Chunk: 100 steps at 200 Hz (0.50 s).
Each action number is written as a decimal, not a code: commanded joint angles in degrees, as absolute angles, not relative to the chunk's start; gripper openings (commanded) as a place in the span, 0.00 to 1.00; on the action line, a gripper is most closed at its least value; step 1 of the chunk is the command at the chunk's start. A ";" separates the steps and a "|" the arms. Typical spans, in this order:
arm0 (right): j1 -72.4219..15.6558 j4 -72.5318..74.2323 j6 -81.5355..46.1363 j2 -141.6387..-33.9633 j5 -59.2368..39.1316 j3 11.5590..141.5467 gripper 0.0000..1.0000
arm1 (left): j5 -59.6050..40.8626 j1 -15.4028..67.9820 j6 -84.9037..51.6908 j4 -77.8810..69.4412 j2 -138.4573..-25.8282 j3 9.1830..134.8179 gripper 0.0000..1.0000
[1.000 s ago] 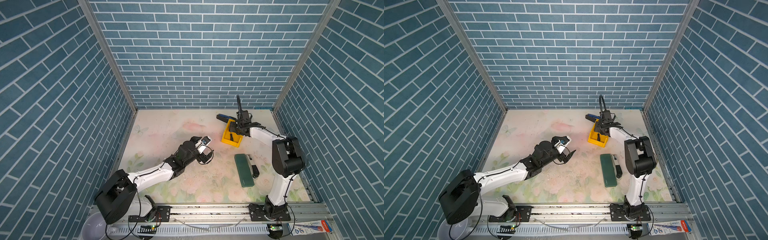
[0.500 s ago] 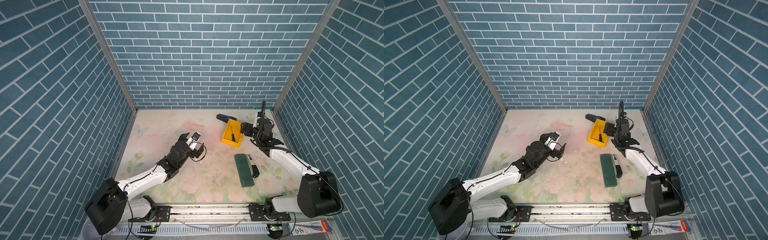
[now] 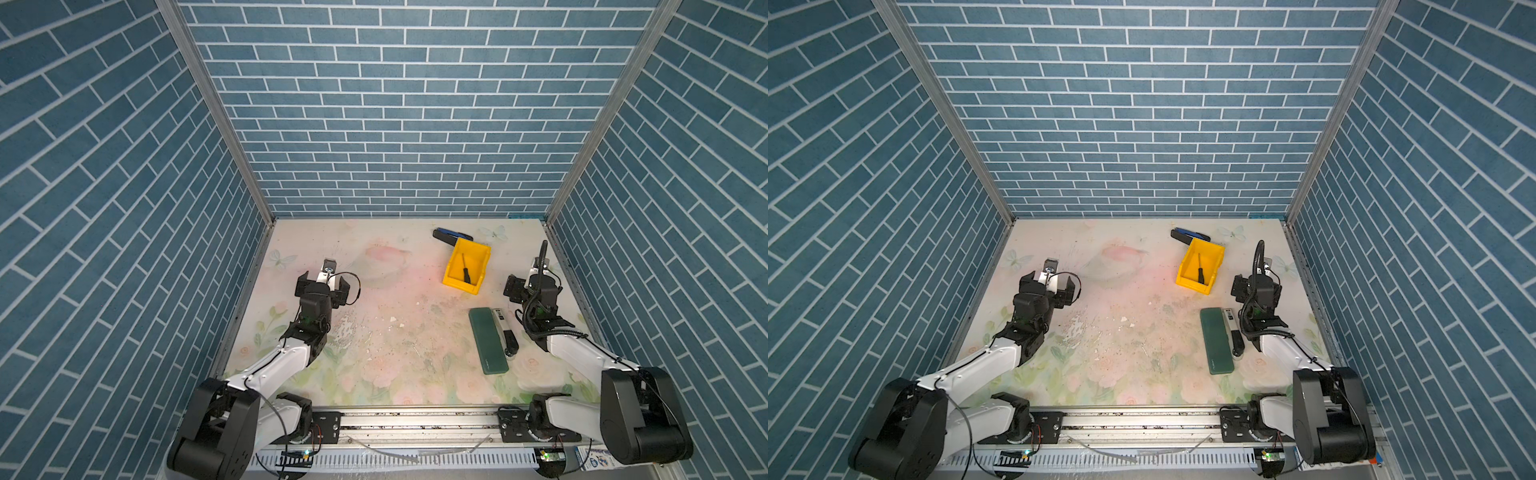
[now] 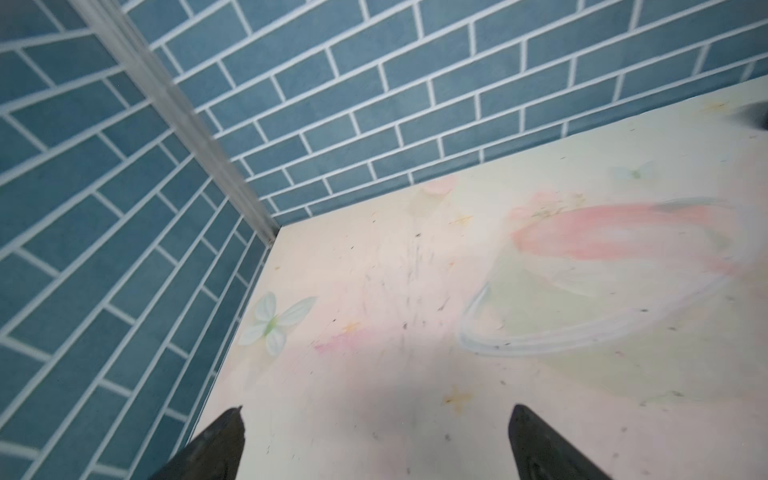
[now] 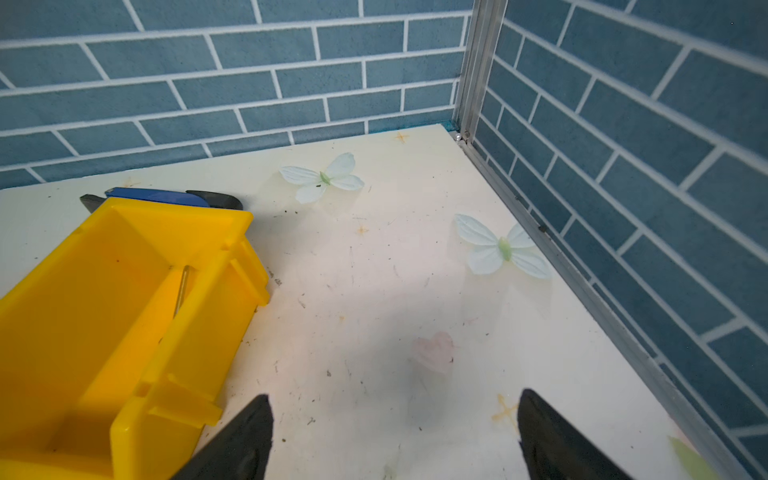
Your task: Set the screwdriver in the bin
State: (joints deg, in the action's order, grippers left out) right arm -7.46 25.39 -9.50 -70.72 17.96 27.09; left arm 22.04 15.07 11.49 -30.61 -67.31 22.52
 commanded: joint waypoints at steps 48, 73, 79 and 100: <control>-5.77 36.83 -1.20 -74.78 22.10 24.12 0.92 | 20.63 9.14 7.21 -44.55 -75.80 19.49 1.00; -4.33 45.32 -0.99 -79.44 19.00 21.45 0.93 | 17.16 6.78 5.50 -50.85 -81.25 19.33 1.00; -3.95 46.49 -0.82 -80.34 17.42 21.08 0.93 | 16.32 6.11 4.95 -50.54 -82.50 19.82 1.00; -2.82 52.90 -0.65 -84.33 13.16 19.24 0.94 | 12.81 4.24 3.78 -52.52 -86.11 20.23 1.00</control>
